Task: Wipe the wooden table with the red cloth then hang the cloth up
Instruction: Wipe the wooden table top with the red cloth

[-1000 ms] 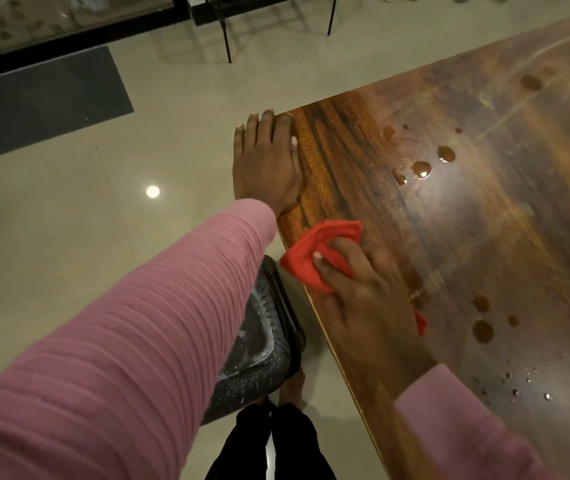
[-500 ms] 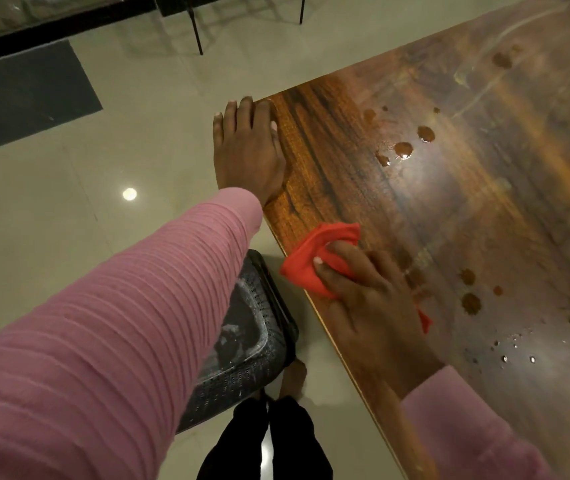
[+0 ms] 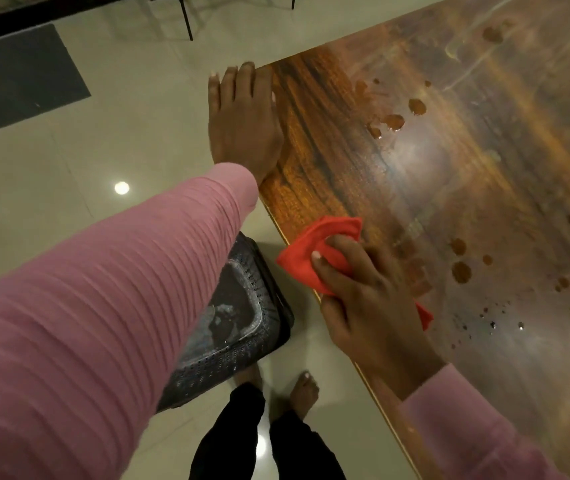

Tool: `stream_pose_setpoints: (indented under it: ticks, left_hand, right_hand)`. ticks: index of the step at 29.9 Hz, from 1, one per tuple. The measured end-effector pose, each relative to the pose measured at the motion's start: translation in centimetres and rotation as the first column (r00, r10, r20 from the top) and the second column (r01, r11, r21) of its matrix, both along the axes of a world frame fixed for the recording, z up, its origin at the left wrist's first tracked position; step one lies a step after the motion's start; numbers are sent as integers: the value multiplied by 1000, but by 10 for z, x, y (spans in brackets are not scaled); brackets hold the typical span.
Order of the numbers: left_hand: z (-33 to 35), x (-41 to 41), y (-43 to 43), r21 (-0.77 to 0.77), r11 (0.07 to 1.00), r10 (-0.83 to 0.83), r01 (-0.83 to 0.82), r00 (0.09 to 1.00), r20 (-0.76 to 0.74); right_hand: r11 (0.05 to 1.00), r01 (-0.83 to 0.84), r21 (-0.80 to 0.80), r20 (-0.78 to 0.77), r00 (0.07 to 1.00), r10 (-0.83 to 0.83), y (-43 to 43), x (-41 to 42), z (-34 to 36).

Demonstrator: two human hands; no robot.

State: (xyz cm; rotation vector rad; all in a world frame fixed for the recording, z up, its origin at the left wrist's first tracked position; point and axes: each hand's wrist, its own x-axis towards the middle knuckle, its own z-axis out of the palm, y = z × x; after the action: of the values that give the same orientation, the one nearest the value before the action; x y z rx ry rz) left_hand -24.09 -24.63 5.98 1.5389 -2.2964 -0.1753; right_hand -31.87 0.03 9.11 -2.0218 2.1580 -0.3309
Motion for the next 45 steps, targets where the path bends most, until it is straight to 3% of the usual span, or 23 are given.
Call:
stream_pose_setpoints:
  ticks: [2,7,9,14,16,18,21,23,28,31,34,39,45]
  left_hand:
    - [6,-4,18,-5,998,-68,68,997,-47]
    - [2,-11,69,56,978,-194,200,977,-92]
    - [-1,-11,79,77,979,-182,191,977,-112]
    - [-3,-12,80,60,984,-157,166,979,-127]
    - [-4,-13,81,55,986,-148,157,981,-129]
    - [-5,-14,81,54,990,-124,132,983,-134]
    - [-6,-15,81,45,994,-93,99,988,-127]
    - [-5,-16,82,43,995,-80,86,989,-126]
    - [-5,-19,83,38,997,-64,69,991,-114]
    - [-5,-19,83,45,997,-61,66,993,-96]
    - [-5,-18,83,46,997,-59,63,994,-87]
    - [-5,-19,86,28,998,-50,53,995,-88]
    - [1,-21,96,10,997,-71,71,997,-17]
  right_hand:
    - [999,-32,5,-63,997,32,5,-19,1]
    - [948,311,71,-118,946,-302,-6,-47,7]
    - [960,275,44,-119,956,-268,-6,-28,7]
    - [994,-64,85,41,997,61,23,14,4]
    - [992,-112,58,43,993,109,31,4,4]
    - [1000,-9,-9,-10,1000,8,31,-16,3]
    - [956,293,28,-27,956,-293,23,-45,4]
    - [935,354,24,-7,935,-354,21,-46,3]
    - [998,59,32,27,998,-60,41,-12,1]
    - [994,-104,42,108,989,99,59,-12,-1]
    - [1000,-27,2,82,996,27,60,-38,-3]
    - [952,300,58,38,952,-303,41,-75,1]
    - [990,140,-9,73,988,-139,76,-26,3]
